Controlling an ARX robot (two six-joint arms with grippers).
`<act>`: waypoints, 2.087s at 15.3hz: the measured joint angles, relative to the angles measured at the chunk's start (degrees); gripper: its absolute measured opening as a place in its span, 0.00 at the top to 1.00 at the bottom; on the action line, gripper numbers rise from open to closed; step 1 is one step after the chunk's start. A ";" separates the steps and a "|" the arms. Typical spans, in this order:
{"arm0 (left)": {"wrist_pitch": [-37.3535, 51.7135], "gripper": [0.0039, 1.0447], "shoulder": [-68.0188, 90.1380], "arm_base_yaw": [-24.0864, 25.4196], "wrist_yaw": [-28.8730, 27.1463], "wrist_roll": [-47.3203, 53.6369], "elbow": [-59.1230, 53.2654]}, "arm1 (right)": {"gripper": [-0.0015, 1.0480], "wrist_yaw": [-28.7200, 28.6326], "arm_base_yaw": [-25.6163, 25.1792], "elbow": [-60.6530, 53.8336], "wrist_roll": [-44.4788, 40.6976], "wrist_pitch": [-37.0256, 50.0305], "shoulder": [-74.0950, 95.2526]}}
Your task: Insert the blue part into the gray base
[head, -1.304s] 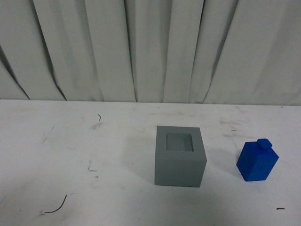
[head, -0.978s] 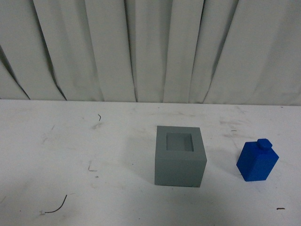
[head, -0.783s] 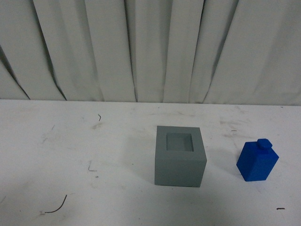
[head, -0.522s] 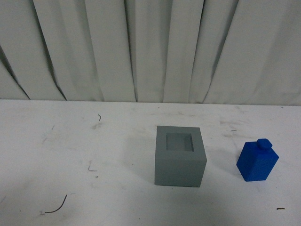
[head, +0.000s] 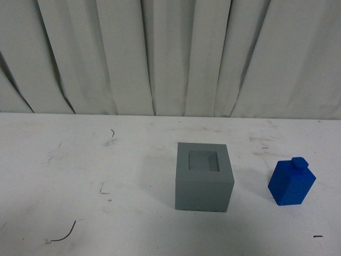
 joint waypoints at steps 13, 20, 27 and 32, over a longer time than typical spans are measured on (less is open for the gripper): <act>0.00 0.06 0.00 0.00 0.00 0.00 0.00 | 0.06 -28.39 -11.23 49.77 -24.76 41.59 93.85; 0.00 0.06 0.00 0.00 0.00 0.00 0.00 | 0.06 -24.24 -8.07 71.63 -89.90 -20.09 103.47; -0.02 0.06 0.00 0.00 0.00 0.00 0.00 | 0.06 -14.47 -0.66 79.28 -97.09 -33.86 113.09; 0.00 0.06 0.00 0.00 0.00 0.00 0.00 | 0.06 -11.74 1.64 80.26 -96.65 -35.95 117.92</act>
